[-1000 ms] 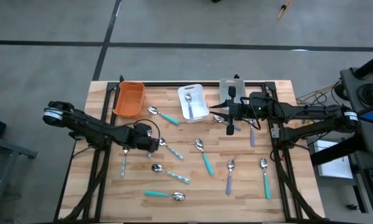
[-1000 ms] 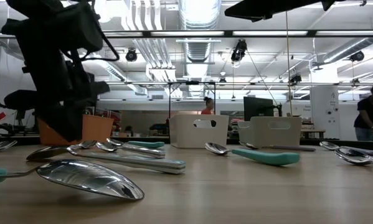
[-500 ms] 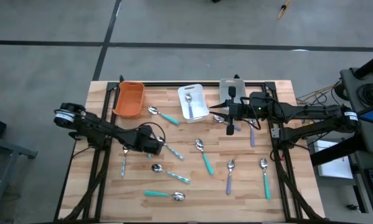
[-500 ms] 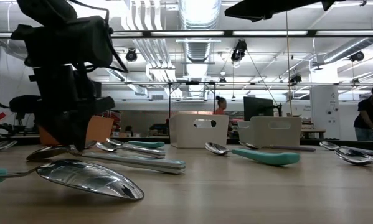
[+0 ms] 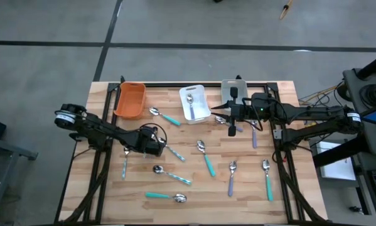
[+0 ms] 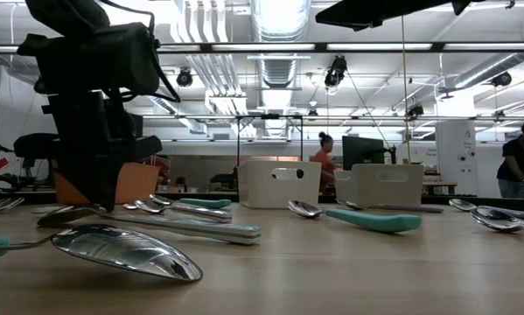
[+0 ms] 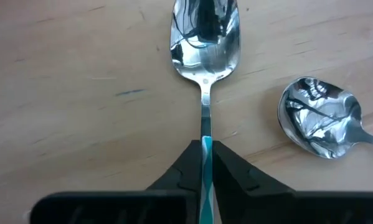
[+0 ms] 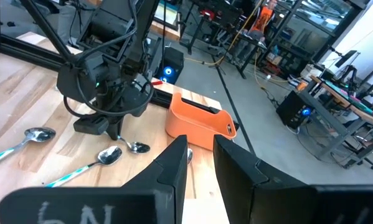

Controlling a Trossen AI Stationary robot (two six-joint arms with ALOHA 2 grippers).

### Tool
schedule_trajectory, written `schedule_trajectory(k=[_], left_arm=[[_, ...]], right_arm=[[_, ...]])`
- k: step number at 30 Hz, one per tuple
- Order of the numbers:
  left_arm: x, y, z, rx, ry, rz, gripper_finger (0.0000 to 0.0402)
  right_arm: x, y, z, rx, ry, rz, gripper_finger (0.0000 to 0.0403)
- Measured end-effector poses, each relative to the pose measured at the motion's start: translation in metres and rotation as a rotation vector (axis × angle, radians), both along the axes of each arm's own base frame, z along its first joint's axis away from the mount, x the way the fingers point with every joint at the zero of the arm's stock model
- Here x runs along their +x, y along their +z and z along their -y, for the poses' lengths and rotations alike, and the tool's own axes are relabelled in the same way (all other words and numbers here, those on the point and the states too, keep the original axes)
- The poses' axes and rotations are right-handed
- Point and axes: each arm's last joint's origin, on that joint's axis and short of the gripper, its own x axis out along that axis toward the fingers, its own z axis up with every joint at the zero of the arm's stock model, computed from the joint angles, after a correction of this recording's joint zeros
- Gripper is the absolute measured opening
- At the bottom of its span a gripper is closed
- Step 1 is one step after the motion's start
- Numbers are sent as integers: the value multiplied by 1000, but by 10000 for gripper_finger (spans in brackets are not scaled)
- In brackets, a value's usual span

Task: Sort silverware by color (type)
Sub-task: Put the blue patterned spoon into the orange bin

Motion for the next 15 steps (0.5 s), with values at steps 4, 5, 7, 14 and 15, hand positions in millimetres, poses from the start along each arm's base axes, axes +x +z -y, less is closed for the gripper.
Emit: schedule_trajectory(k=[4, 5, 7, 14, 15], left_arm=[[0, 1, 0, -2, 0, 2, 7], [0, 1, 0, -4, 0, 4, 5], [-2, 4, 0, -14, -1, 11, 4], [-9, 23, -1, -27, -11, 65, 3], [-10, 27, -1, -28, -14, 81, 3]], right_arm=[[0, 0, 0, 0, 0, 0, 68], [0, 0, 0, 0, 0, 0, 68], [0, 0, 0, -1, 0, 0, 68], [0, 0, 0, -1, 1, -1, 68], [0, 0, 0, -1, 1, -1, 68]])
